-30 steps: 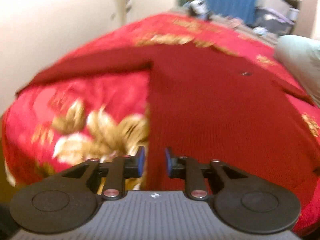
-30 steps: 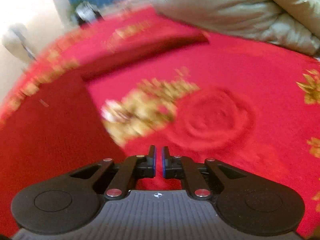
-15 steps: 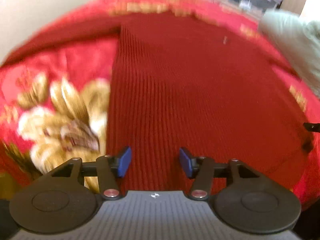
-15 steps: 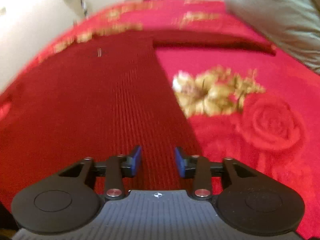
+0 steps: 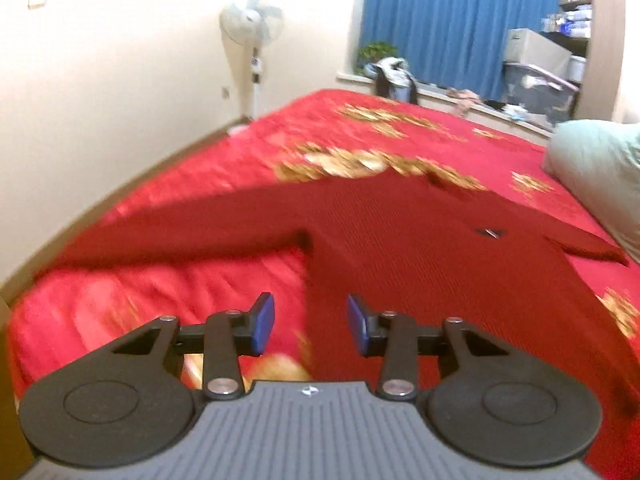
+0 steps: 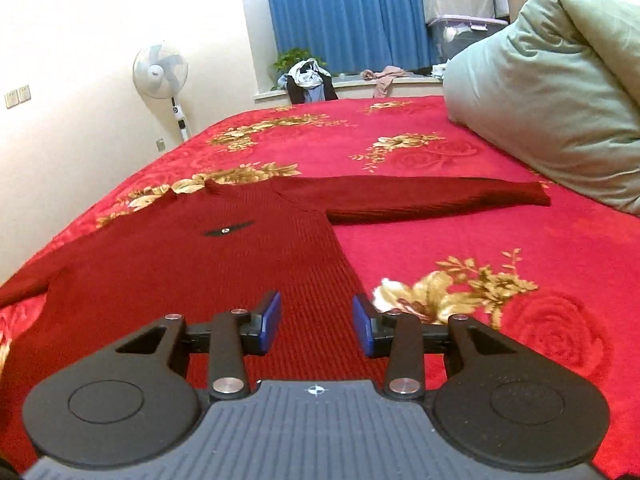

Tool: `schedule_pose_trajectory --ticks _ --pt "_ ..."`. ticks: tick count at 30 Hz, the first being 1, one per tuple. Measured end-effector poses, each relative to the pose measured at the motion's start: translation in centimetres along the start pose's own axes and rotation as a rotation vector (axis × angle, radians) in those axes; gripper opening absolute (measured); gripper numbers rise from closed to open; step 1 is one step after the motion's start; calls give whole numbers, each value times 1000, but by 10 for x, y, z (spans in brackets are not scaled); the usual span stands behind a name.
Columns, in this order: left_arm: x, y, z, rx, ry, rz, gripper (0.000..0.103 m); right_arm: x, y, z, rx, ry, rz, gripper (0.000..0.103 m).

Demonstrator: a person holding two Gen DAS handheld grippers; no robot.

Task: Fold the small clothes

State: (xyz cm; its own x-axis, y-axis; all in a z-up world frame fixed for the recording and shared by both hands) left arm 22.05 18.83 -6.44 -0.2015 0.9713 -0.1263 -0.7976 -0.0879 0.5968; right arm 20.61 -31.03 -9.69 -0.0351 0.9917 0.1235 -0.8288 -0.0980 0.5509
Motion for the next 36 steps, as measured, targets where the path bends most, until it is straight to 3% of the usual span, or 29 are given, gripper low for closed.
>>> schedule_pose_trajectory --ticks 6,10,11,12,13,15,18,24,29,36 --pt "56 -60 66 4 -7 101 46 8 -12 2 2 15 -27 42" --pt "109 -104 61 31 66 160 50 17 -23 -2 54 73 -82 48" --pt "125 -118 51 86 115 177 50 19 -25 -4 70 86 -98 48" --pt "138 -133 44 195 184 196 49 20 -28 -5 85 94 -107 48" --pt "151 -144 42 237 267 199 49 21 -31 -8 106 100 -112 48" --pt "171 -148 46 220 400 191 50 22 -37 -11 145 110 -132 48" --pt "186 -155 49 215 446 214 59 23 -45 -16 196 121 -160 48" --pt "215 -167 39 244 634 185 66 22 -52 -18 220 110 -160 48" --pt "228 -160 30 232 721 177 69 23 -52 -15 214 119 -160 48" --pt "236 -168 34 198 765 186 70 23 -52 -15 216 124 -159 48"
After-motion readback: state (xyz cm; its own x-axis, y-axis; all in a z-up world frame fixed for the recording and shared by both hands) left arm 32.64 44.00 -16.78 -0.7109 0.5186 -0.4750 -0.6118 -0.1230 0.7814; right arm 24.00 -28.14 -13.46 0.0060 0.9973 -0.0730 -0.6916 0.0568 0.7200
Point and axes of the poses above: each gripper's, at about its wrist camera, not at the fingertips, and y roughly against the way its jaws point, x to its left, z to its top, the point moved 4 cm from there along -y, roughly the way its jaws point, and after that the axes turned 6 degrees about y, right-handed, at the moved point
